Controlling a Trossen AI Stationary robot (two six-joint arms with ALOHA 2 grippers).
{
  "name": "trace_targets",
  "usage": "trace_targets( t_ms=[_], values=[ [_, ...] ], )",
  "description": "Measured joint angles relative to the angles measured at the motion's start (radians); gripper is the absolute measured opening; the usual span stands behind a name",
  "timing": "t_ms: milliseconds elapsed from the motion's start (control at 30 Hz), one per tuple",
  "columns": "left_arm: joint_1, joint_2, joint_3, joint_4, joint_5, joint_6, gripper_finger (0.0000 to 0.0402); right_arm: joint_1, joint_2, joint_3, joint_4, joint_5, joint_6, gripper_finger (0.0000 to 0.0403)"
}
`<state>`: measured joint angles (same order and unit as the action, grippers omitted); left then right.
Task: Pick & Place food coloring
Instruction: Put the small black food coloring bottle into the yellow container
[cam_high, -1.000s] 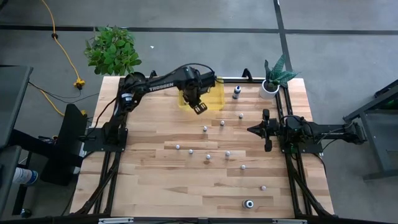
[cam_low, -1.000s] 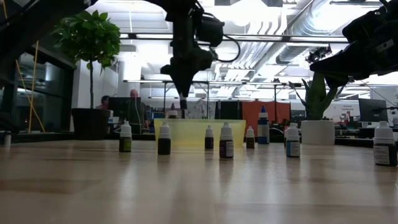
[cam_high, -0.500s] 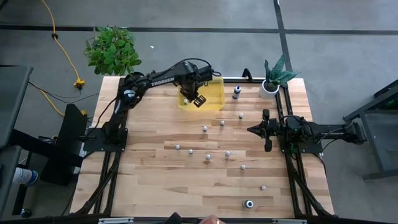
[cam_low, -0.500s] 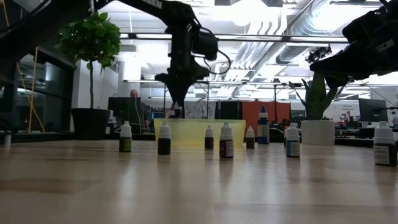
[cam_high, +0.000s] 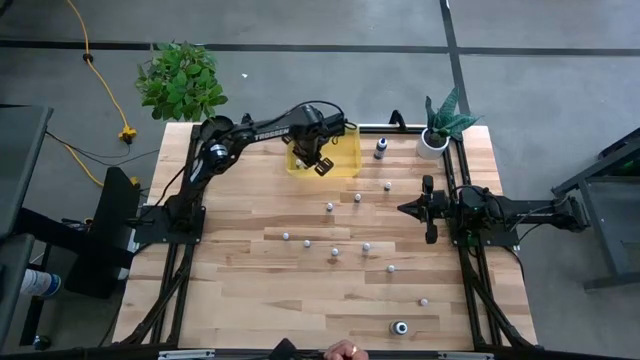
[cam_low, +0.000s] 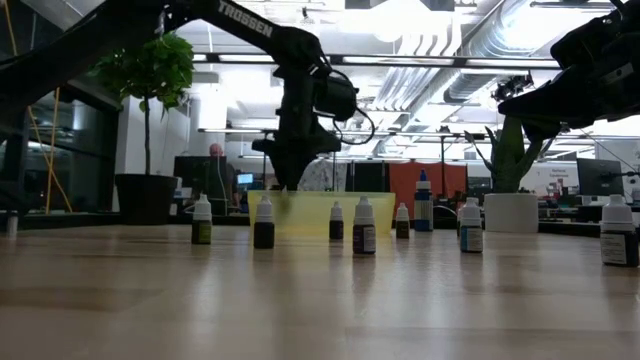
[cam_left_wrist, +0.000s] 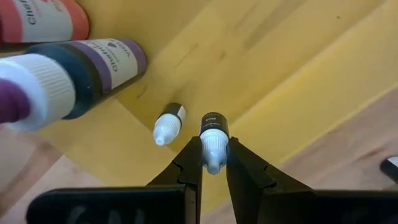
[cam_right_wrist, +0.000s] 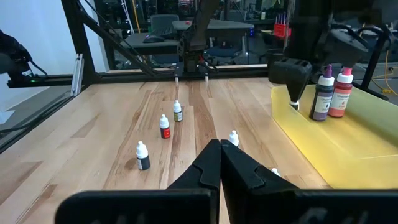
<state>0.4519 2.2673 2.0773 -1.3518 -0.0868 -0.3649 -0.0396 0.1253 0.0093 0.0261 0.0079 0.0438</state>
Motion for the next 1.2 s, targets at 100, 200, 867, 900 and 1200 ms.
trace_targets(
  t_ms=[100,200,867,900,1200],
  values=[
    [0.0,0.006,0.0,0.005,0.002,-0.005,0.0043,0.0,0.0,0.0,0.0,0.0,0.0,0.0],
    [0.0,0.006,0.0,0.02,-0.002,-0.007,0.0043,0.0,0.0,0.0,0.0,0.0,0.0,0.0],
    [0.006,0.047,-0.001,0.069,-0.01,-0.009,0.0043,0.0,0.0,0.0,0.0,0.0,0.0,0.0],
    [0.006,0.047,-0.001,0.074,-0.011,-0.009,0.0043,0.0,0.0,0.0,0.0,0.0,0.0,0.0],
    [0.006,0.045,0.0,0.085,-0.014,-0.007,0.0043,0.0,0.0,0.0,0.0,0.0,0.0,0.0]
  ],
)
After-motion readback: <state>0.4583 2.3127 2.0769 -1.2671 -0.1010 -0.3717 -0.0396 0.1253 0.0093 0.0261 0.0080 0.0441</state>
